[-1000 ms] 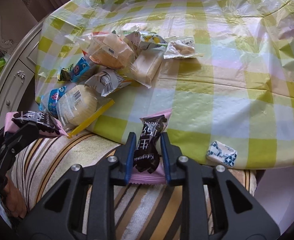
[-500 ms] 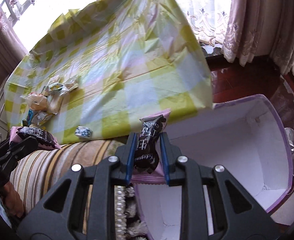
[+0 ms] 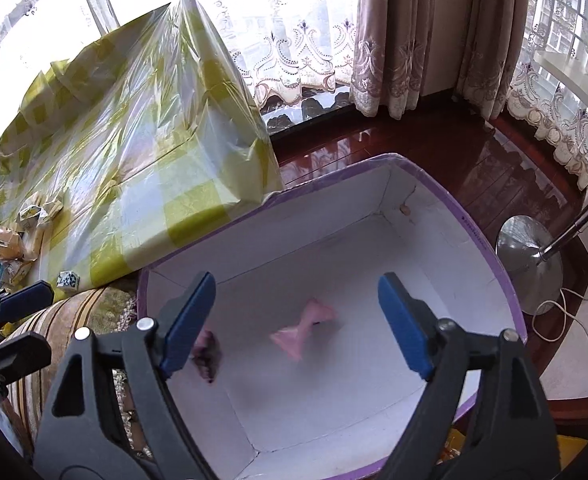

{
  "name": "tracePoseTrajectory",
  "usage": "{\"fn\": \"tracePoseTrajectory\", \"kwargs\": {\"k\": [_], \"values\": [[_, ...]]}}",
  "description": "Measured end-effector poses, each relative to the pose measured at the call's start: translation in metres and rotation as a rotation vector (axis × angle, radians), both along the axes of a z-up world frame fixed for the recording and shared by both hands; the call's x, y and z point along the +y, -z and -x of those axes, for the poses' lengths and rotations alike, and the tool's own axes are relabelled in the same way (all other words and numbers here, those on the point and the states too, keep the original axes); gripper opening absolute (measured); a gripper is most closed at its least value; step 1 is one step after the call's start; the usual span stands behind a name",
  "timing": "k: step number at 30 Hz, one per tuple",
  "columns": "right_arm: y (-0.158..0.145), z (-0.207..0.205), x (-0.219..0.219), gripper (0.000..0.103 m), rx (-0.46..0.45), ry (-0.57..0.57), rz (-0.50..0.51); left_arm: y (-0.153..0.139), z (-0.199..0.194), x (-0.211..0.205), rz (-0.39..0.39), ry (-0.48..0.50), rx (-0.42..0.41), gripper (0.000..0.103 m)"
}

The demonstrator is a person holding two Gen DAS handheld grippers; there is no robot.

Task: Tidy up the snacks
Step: 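Carry the pink candies to the white box and release both grippers, then return both tools to the table and approach the small blue-white candy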

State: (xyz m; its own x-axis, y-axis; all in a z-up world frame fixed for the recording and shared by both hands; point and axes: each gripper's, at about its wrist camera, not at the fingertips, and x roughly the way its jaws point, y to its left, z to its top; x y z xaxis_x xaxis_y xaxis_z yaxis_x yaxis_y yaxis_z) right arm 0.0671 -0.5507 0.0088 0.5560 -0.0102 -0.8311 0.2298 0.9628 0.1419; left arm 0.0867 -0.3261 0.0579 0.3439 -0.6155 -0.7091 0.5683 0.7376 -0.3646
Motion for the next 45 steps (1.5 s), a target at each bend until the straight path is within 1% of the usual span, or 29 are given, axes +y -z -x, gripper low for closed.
{"fn": "tracePoseTrajectory", "kwargs": {"k": [3, 5, 7, 8, 10, 13, 14, 16, 18, 19, 22, 24, 26, 27, 28, 30, 32, 34, 37, 39, 41, 43, 45], "values": [[-0.002, -0.005, 0.008, 0.086, -0.011, -0.016, 0.002, -0.001, -0.001, 0.010, -0.021, -0.048, -0.017, 0.071], [-0.005, -0.008, 0.018, 0.089, -0.020, -0.032, 0.018, -0.002, -0.001, 0.019, -0.034, -0.090, -0.032, 0.071], [-0.009, -0.010, 0.031, 0.090, -0.040, -0.059, 0.035, -0.003, 0.000, 0.031, -0.035, -0.129, -0.045, 0.071], [-0.012, -0.010, 0.038, 0.092, -0.051, -0.073, 0.046, -0.004, 0.000, 0.038, -0.034, -0.150, -0.052, 0.071], [-0.019, -0.012, 0.053, 0.095, -0.071, -0.098, 0.085, -0.007, 0.001, 0.053, -0.034, -0.194, -0.065, 0.071], [-0.029, -0.013, 0.076, 0.095, -0.101, -0.125, 0.145, -0.011, 0.004, 0.079, -0.020, -0.254, -0.073, 0.071], [-0.032, -0.014, 0.083, 0.095, -0.106, -0.134, 0.163, -0.013, 0.007, 0.087, -0.027, -0.281, -0.084, 0.071], [-0.037, -0.016, 0.098, 0.096, -0.119, -0.153, 0.206, -0.017, 0.011, 0.103, -0.066, -0.346, -0.118, 0.071], [-0.041, -0.017, 0.113, 0.096, -0.137, -0.174, 0.245, -0.019, 0.015, 0.121, -0.126, -0.434, -0.151, 0.076], [-0.043, -0.017, 0.120, 0.096, -0.141, -0.188, 0.254, -0.020, 0.017, 0.132, -0.142, -0.476, -0.161, 0.081], [-0.044, -0.018, 0.142, 0.095, -0.137, -0.243, 0.277, -0.021, 0.026, 0.164, -0.140, -0.566, -0.198, 0.082], [-0.045, -0.016, 0.156, 0.096, -0.164, -0.283, 0.287, -0.021, 0.032, 0.186, -0.149, -0.604, -0.213, 0.082], [-0.045, -0.013, 0.168, 0.096, -0.184, -0.335, 0.268, -0.022, 0.039, 0.205, -0.170, -0.642, -0.233, 0.082], [-0.045, -0.014, 0.172, 0.096, -0.177, -0.366, 0.231, -0.022, 0.042, 0.214, -0.176, -0.662, -0.238, 0.082], [-0.042, -0.017, 0.176, 0.096, -0.159, -0.394, 0.185, -0.021, 0.044, 0.224, -0.174, -0.680, -0.225, 0.082], [-0.037, -0.023, 0.183, 0.096, -0.121, -0.447, 0.115, -0.015, 0.048, 0.245, -0.164, -0.704, -0.167, 0.082], [-0.027, -0.028, 0.197, 0.096, -0.081, -0.503, 0.090, -0.007, 0.054, 0.262, -0.183, -0.745, -0.144, 0.082], [-0.013, -0.035, 0.209, 0.096, -0.019, -0.542, 0.097, 0.001, 0.061, 0.278, -0.182, -0.772, -0.127, 0.082], [0.004, -0.044, 0.224, 0.095, 0.041, -0.581, 0.164, 0.008, 0.070, 0.299, -0.174, -0.815, -0.107, 0.080], [0.011, -0.049, 0.231, 0.092, 0.058, -0.603, 0.197, 0.011, 0.074, 0.311, -0.188, -0.843, -0.103, 0.078], [0.013, -0.056, 0.234, 0.084, 0.073, -0.622, 0.197, 0.015, 0.078, 0.324, -0.194, -0.869, -0.090, 0.074], [0.018, -0.063, 0.237, 0.082, 0.092, -0.630, 0.211, 0.020, 0.079, 0.337, -0.179, -0.898, -0.064, 0.073], [0.025, -0.069, 0.240, 0.078, 0.120, -0.642, 0.210, 0.022, 0.081, 0.349, -0.164, -0.921, -0.051, 0.072]]}}
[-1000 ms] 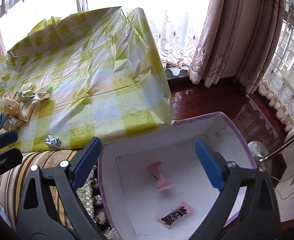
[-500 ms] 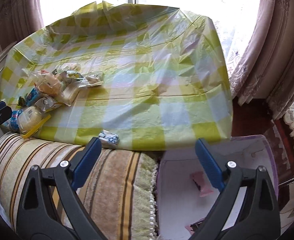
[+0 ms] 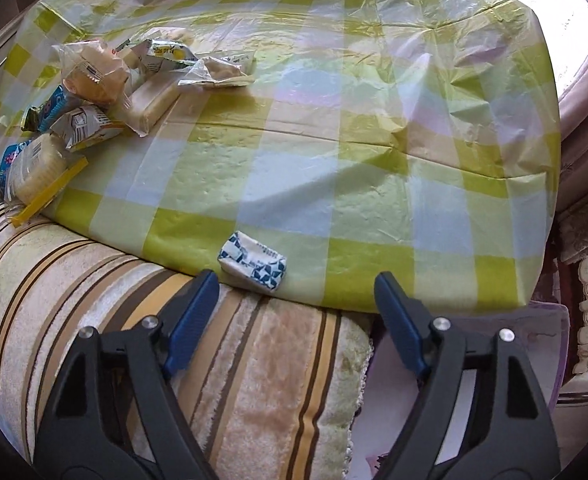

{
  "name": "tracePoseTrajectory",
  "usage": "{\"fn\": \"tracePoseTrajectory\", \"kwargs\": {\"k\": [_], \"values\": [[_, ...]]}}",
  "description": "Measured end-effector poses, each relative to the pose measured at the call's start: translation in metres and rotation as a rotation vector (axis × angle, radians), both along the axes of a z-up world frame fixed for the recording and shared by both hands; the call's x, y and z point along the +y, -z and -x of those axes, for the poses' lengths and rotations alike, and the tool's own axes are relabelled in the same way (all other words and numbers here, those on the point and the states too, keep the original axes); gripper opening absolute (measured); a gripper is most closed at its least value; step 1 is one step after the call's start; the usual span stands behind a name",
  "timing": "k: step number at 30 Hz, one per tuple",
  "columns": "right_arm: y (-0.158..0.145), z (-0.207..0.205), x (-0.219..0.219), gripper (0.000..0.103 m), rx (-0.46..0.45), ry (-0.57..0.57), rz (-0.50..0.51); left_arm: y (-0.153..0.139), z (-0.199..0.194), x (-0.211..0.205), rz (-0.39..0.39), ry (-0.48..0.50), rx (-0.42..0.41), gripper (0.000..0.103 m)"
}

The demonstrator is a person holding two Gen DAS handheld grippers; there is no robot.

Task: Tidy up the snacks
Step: 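Return both tools to the table and approach the small blue-white candy, then grasp the blue-white candy with the right gripper while the left gripper grasps the blue snack bag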

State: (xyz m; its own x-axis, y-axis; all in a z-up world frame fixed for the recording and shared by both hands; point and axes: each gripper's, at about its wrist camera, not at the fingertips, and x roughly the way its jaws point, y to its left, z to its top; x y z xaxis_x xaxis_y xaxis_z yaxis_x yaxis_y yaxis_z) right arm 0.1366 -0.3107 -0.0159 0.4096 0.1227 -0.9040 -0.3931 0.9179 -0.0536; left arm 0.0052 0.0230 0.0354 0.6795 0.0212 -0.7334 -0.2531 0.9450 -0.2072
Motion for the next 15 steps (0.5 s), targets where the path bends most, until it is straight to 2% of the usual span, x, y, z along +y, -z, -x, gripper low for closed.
{"fn": "tracePoseTrajectory", "kwargs": {"k": [7, 9, 11, 15], "values": [[0.006, -0.014, 0.006, 0.063, 0.046, -0.033, -0.035, 0.006, 0.000, 0.019, 0.053, -0.035, 0.008, 0.071], [0.005, -0.014, 0.008, 0.055, 0.040, -0.038, -0.039, 0.008, -0.002, 0.022, 0.062, -0.041, 0.012, 0.070], [0.003, -0.013, 0.011, 0.040, 0.032, -0.044, -0.043, 0.009, -0.002, 0.025, 0.074, -0.052, 0.014, 0.070], [0.002, -0.010, 0.013, 0.038, 0.032, -0.043, -0.052, 0.011, -0.003, 0.032, 0.091, -0.077, 0.021, 0.070]]}}
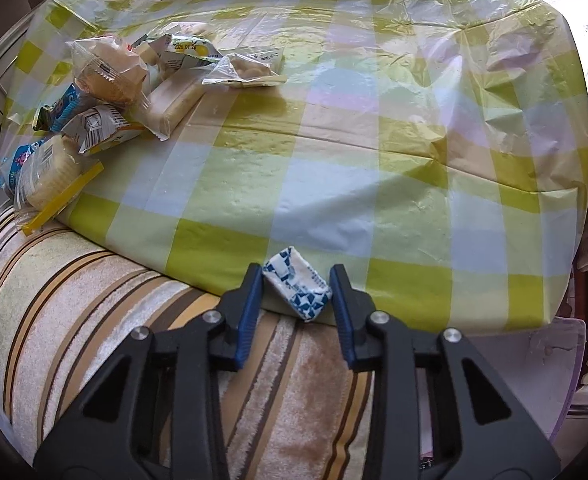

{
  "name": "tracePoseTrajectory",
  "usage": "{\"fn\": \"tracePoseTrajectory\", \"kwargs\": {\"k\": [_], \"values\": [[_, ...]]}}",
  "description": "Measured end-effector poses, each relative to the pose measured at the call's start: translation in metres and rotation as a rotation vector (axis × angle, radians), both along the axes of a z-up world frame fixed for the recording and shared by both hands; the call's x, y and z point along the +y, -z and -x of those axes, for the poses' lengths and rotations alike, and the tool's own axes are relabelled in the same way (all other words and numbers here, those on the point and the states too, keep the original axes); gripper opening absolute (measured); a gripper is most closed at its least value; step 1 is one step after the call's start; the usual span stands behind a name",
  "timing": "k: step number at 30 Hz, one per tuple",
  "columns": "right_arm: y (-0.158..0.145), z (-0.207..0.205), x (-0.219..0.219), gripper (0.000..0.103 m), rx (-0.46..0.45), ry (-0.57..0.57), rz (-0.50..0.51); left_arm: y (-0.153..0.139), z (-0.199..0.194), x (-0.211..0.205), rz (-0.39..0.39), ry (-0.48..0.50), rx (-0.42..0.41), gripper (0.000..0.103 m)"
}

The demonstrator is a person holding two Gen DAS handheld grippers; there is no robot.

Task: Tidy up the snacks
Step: 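Grasp the blue-white candy with the right gripper while the left gripper grasps the blue snack bag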

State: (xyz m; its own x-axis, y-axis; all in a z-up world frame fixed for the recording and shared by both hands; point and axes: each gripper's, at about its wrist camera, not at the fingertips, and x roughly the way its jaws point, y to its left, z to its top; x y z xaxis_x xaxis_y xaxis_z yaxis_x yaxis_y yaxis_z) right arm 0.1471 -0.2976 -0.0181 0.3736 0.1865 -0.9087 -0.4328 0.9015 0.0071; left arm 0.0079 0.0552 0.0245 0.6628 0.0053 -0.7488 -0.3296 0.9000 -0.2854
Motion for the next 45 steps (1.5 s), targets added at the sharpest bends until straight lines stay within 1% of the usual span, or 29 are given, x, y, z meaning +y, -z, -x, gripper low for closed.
{"fn": "tracePoseTrajectory", "kwargs": {"k": [4, 8, 12, 18, 23, 24, 26, 28, 31, 35, 39, 45], "values": [[-0.001, 0.003, -0.004, 0.038, 0.004, 0.025, -0.048, 0.005, -0.003, 0.005, 0.016, -0.018, 0.022, 0.070], [-0.002, 0.005, -0.003, 0.037, 0.003, 0.040, -0.074, 0.011, -0.007, 0.009, 0.031, -0.030, 0.048, 0.070], [-0.003, 0.003, -0.004, 0.037, 0.007, 0.057, -0.097, 0.014, -0.016, 0.011, 0.052, -0.014, 0.057, 0.070], [0.001, -0.001, 0.000, 0.037, -0.014, 0.071, -0.095, 0.022, -0.035, 0.015, 0.086, -0.018, 0.088, 0.070], [0.001, 0.000, 0.001, 0.037, -0.028, 0.080, -0.089, 0.029, -0.051, 0.012, 0.068, -0.009, 0.137, 0.070], [0.001, 0.000, 0.001, 0.037, -0.029, 0.081, -0.089, 0.030, -0.054, 0.010, 0.063, -0.001, 0.144, 0.068], [0.001, 0.000, 0.001, 0.038, -0.030, 0.082, -0.088, 0.033, -0.059, 0.006, 0.061, 0.020, 0.153, 0.053], [0.001, -0.001, 0.000, 0.038, -0.032, 0.084, -0.090, 0.034, -0.064, 0.001, 0.059, 0.038, 0.150, 0.045], [0.002, -0.001, 0.000, 0.037, -0.034, 0.088, -0.094, 0.032, -0.067, -0.003, 0.034, 0.038, 0.141, 0.039], [0.001, 0.000, -0.003, 0.037, -0.037, 0.105, -0.103, 0.028, -0.061, 0.000, 0.025, 0.018, 0.121, 0.035], [-0.001, 0.002, -0.007, 0.037, -0.046, 0.123, -0.114, 0.023, -0.055, 0.003, 0.024, -0.005, 0.099, 0.034], [-0.007, 0.008, -0.013, 0.037, -0.076, 0.143, -0.125, 0.004, -0.038, 0.004, 0.004, -0.042, 0.028, 0.034]]}}
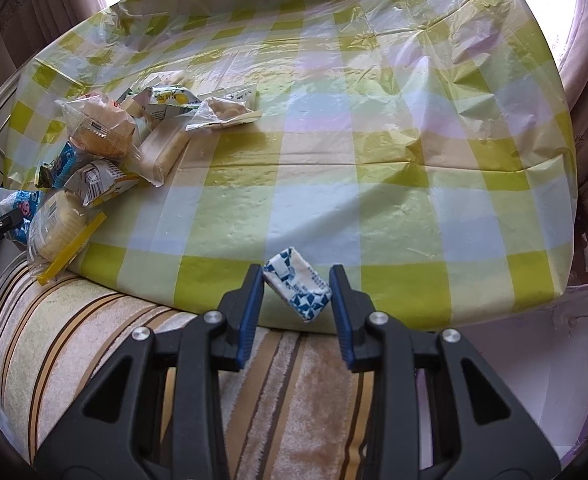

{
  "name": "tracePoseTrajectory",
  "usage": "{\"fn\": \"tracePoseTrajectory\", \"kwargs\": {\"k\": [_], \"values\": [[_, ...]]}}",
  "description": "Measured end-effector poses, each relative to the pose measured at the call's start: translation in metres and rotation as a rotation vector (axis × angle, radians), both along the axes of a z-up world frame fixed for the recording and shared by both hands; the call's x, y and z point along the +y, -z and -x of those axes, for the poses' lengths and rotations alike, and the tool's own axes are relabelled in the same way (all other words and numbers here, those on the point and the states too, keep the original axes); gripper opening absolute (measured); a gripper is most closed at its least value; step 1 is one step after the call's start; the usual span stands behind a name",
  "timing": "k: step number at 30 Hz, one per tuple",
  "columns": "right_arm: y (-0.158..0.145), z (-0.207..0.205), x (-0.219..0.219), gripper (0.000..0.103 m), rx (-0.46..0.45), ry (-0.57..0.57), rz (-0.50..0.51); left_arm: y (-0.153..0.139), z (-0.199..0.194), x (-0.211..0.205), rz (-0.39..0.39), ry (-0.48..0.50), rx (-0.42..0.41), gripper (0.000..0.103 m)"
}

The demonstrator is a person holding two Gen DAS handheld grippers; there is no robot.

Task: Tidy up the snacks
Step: 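Grasp the blue-white candy with the right gripper while the left gripper grasps the blue snack bag, then carry both snacks to the white box and open both grippers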

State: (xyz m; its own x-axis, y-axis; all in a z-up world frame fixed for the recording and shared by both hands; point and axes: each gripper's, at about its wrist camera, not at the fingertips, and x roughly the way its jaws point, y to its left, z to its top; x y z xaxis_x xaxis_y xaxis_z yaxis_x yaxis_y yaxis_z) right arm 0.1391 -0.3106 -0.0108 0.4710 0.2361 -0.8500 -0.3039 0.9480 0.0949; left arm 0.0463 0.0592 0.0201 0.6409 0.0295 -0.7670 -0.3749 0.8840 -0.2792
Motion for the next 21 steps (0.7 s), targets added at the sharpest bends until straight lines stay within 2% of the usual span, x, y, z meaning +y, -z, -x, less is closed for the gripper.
{"fn": "tracePoseTrajectory", "kwargs": {"k": [12, 21], "values": [[-0.013, 0.012, -0.020, 0.037, -0.027, 0.054, -0.057, -0.037, 0.002, -0.045, -0.029, 0.116, -0.110, 0.034], [-0.020, 0.022, -0.051, 0.037, -0.040, 0.110, -0.071, -0.052, -0.010, -0.101, 0.003, 0.257, -0.144, 0.034]]}}
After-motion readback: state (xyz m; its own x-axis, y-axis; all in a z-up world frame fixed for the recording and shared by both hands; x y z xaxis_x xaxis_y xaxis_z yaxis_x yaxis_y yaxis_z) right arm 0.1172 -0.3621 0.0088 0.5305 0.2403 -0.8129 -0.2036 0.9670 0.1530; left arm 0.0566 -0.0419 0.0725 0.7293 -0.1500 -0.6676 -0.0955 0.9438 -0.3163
